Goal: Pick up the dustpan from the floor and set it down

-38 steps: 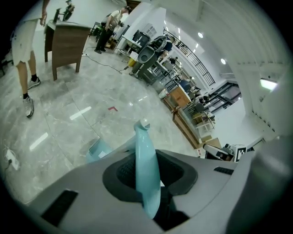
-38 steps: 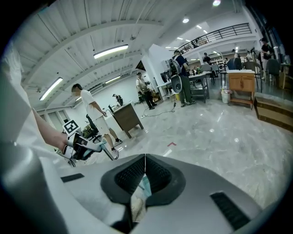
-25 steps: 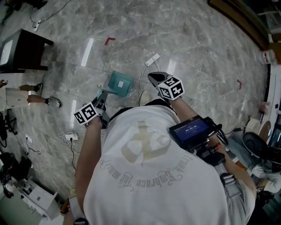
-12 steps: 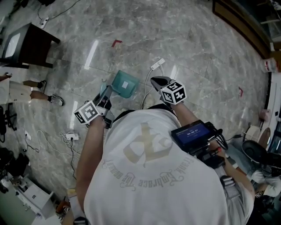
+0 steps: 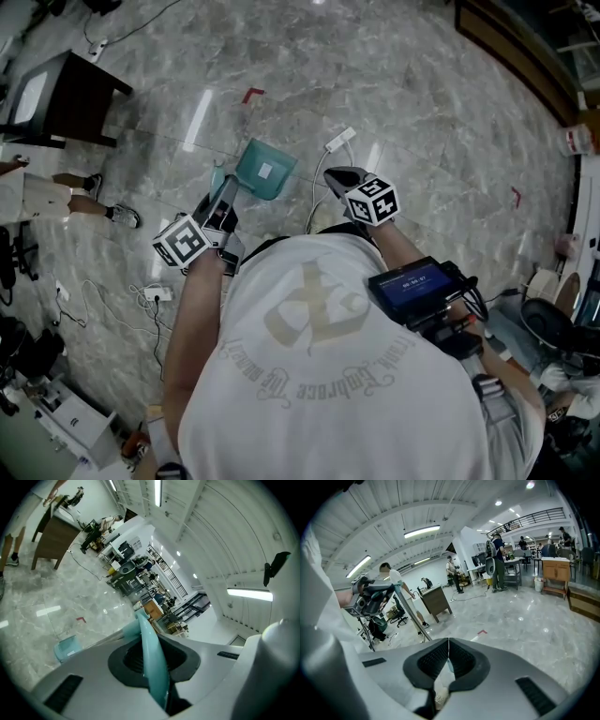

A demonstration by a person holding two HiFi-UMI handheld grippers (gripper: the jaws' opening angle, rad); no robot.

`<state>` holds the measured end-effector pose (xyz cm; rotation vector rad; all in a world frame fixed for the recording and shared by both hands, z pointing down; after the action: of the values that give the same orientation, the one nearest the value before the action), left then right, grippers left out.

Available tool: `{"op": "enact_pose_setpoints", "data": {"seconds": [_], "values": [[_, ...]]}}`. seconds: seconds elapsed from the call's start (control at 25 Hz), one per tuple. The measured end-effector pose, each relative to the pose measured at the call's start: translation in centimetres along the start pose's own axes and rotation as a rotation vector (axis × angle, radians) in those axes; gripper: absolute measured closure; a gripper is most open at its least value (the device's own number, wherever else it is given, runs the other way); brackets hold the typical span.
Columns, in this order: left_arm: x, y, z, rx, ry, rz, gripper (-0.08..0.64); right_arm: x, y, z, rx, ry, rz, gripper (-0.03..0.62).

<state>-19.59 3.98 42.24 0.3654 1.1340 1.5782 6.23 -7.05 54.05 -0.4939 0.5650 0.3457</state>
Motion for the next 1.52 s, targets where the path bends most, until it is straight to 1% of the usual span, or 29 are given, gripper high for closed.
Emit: {"op": "enact_pose_setpoints", "data": {"seconds": [0.28,0.48,0.76,0.84,1.0,1.32,1.52], "values": [[0.2,0.4,-0.6,-0.004,-0.036,-0.001,0.505,0.0,-0.2,-0.2,0.006,-0.01,0.0,0.574],[0.6,1.0,-1.1,0.012,-0.041,-0.019,0.505,0.0,-0.2,0.2,-0.002,-0.003,-0.002,0.574],[1.3,2.0,-0.7,0.048,-0.046,-0.061,0.505,0.0,0.0,0.4,-0.016,0.0,-0.006,0.574],[1.6,2.2,-0.8,0.048,-0.063,-0.072,0.505,-0.4,0.1,0.2,-0.008,-0.003,-0.018,0.574],[2.2,2.6,-0.5,0.083,-0.115,-0.049,0.505,-0.5,0.4,0.1,-0.009,-0.003,-0.031,0.574],[4.3,4.4,-1.2,0.062,-0.134,-0.154,0.505,-1.3,1.7,0.0,-0.005,0.015,-0.069,0.574],[4.5,5.2,-1.2,0.025,-0.111,-0.207,0.503,-1.3,1.8,0.4,-0.005,0.035,-0.076,0.574]]}}
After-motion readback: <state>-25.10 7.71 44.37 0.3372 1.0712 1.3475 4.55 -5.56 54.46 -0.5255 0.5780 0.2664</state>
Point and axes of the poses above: the fingertips, and each gripper's own axes: x backward along the fingers, y to its left, z out of its underside, the point moved 6 cm from there along x, backward along the fingers, and after that the axes turned 2 degrees about x, right-handed, at the moved point
